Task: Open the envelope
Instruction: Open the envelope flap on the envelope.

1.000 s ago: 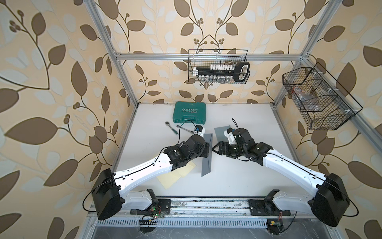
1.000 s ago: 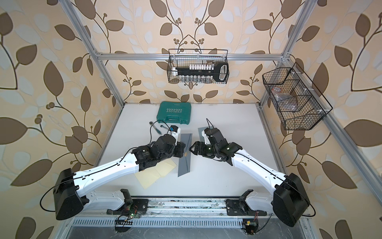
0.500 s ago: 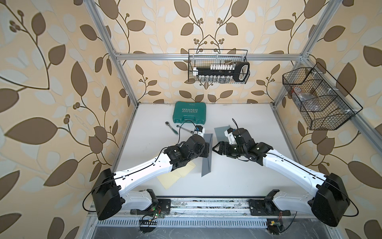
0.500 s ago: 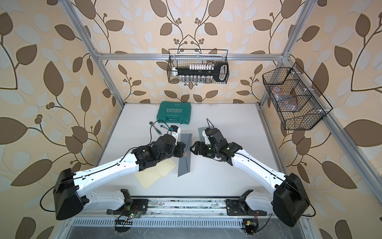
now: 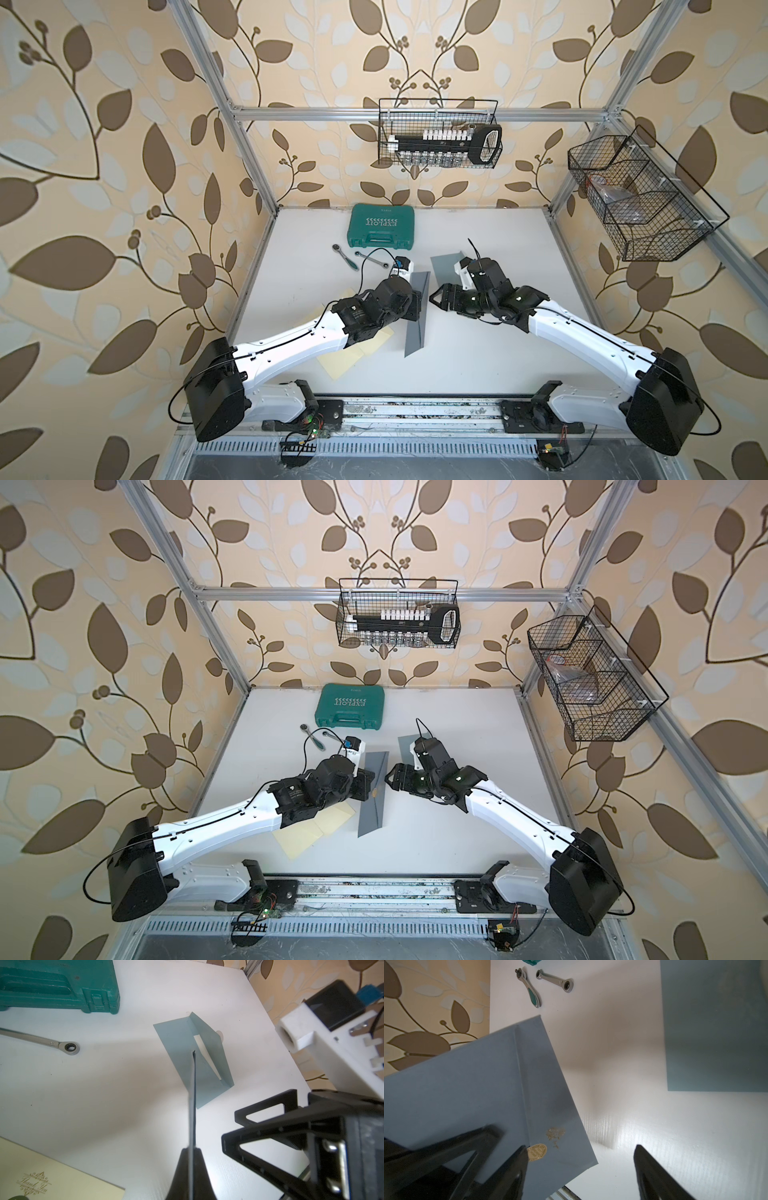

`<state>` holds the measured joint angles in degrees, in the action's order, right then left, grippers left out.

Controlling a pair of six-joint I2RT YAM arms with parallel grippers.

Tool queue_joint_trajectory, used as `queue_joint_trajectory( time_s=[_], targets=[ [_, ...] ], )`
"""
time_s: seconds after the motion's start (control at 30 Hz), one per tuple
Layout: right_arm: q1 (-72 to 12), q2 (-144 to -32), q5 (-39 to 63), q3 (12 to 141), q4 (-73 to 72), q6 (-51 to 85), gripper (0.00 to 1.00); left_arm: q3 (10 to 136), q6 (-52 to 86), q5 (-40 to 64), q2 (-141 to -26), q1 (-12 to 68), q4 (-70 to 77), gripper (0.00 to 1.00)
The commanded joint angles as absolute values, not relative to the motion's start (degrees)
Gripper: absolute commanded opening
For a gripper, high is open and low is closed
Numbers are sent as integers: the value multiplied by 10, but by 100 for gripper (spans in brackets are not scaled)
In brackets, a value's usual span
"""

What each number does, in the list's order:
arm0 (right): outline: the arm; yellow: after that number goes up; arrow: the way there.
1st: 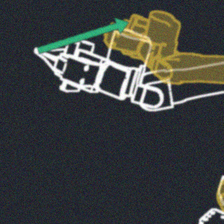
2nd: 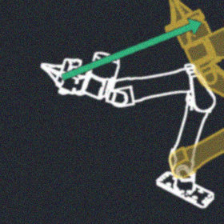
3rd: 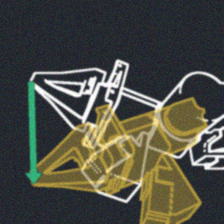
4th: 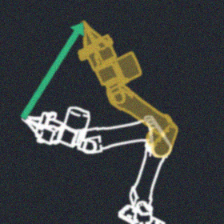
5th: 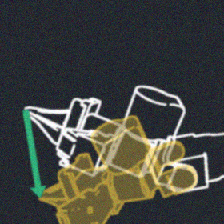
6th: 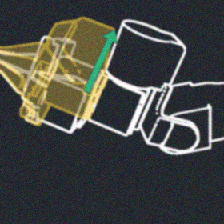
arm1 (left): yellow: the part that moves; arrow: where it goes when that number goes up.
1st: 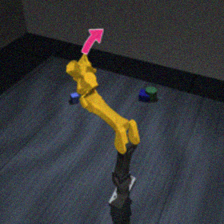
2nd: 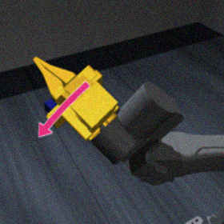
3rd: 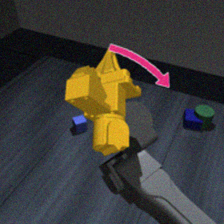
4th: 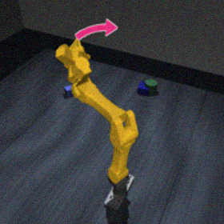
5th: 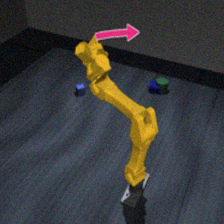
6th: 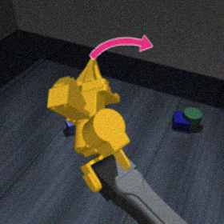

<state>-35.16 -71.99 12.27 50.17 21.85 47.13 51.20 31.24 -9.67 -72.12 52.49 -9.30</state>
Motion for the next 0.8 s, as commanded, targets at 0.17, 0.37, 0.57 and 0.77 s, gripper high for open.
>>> queue_joint_trajectory(
  time_s=[0.17,0.37,0.57,0.77],
  targets=[
    [-355,-713,101,518,241,481,79,503,293,-112,-700,533,-58,0],
    [-355,-711,99,519,243,482,79,502,276,-90,-698,533,-56,0],
    [-355,-708,103,525,245,481,79,480,279,-105,-684,533,-30,0],
    [-355,-710,109,524,243,483,78,465,254,-85,-683,534,1,0]
  ],
)
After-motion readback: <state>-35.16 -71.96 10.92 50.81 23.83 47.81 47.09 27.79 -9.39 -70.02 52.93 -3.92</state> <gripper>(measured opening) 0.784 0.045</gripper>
